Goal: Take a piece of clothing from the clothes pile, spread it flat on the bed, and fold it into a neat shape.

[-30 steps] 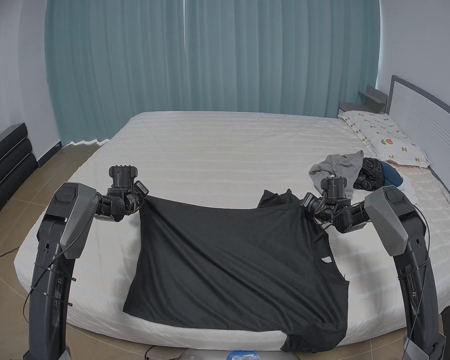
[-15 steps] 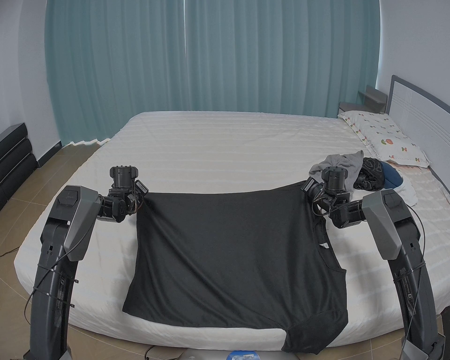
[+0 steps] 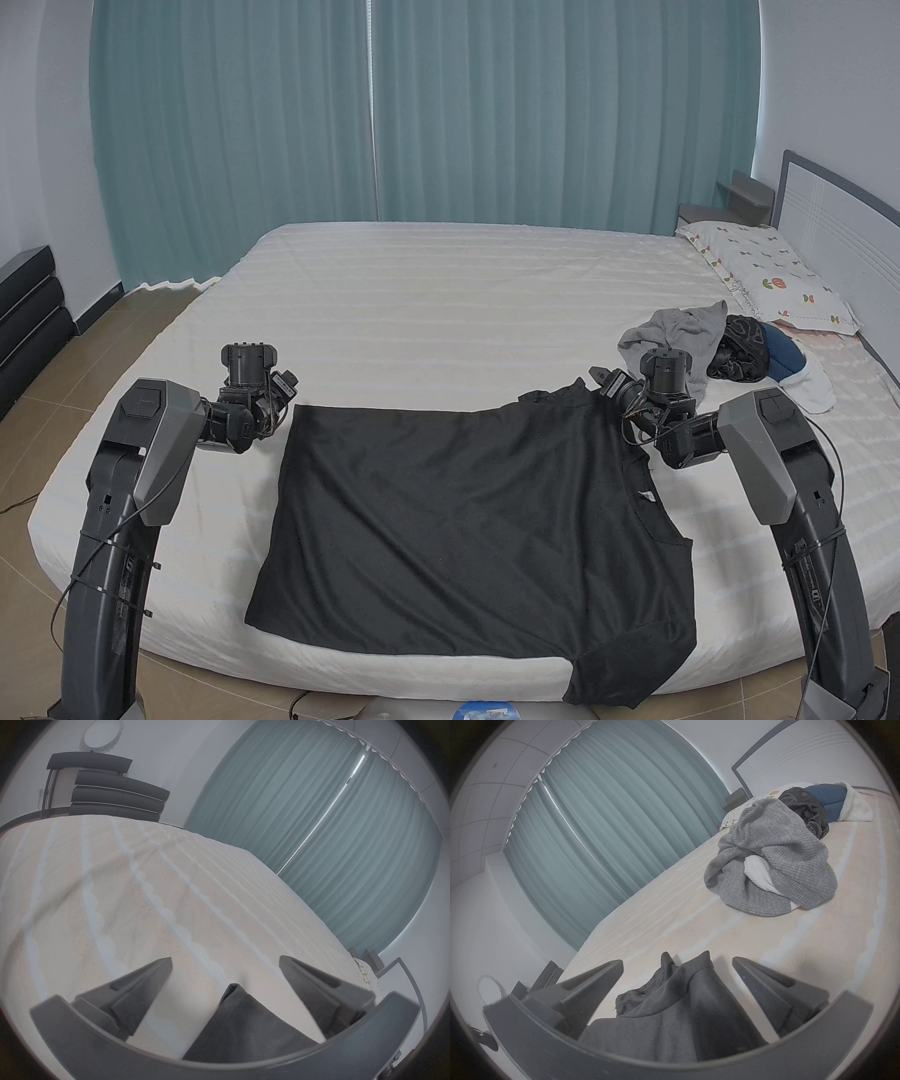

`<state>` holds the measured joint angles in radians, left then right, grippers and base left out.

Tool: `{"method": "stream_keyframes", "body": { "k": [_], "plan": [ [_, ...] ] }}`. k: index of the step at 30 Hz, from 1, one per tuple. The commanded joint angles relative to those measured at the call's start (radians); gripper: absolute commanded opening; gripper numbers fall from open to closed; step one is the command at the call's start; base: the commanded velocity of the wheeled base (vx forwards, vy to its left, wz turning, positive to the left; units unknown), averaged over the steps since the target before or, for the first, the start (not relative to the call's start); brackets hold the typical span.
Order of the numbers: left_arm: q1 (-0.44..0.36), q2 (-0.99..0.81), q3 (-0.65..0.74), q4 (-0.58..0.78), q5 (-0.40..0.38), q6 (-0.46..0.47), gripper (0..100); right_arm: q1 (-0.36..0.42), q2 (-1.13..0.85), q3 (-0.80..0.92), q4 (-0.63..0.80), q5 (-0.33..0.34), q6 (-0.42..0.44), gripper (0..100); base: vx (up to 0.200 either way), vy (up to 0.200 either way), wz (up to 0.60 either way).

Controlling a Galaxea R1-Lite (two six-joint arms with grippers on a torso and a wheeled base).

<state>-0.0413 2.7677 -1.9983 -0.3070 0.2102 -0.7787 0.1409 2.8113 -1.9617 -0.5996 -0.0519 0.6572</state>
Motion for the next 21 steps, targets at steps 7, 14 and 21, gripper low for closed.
{"method": "stream_keyframes", "body": {
  "k": [7,14,21],
  "plan": [
    [0.011,-0.24,0.331,-0.018,-0.04,-0.01,100,-0.083,-0.317,0.518,-0.161,0.099,0.012,100,0.0,0.0,0.0],
    [-0.014,-0.507,0.725,-0.116,-0.107,-0.067,100,-0.092,-0.598,0.995,-0.296,0.251,0.033,100,0.0,0.0,0.0],
    [-0.069,-0.669,1.061,-0.216,-0.201,-0.117,100,-0.014,-0.794,1.342,-0.315,0.273,0.051,100,0.0,0.0,0.0]
  ]
}}
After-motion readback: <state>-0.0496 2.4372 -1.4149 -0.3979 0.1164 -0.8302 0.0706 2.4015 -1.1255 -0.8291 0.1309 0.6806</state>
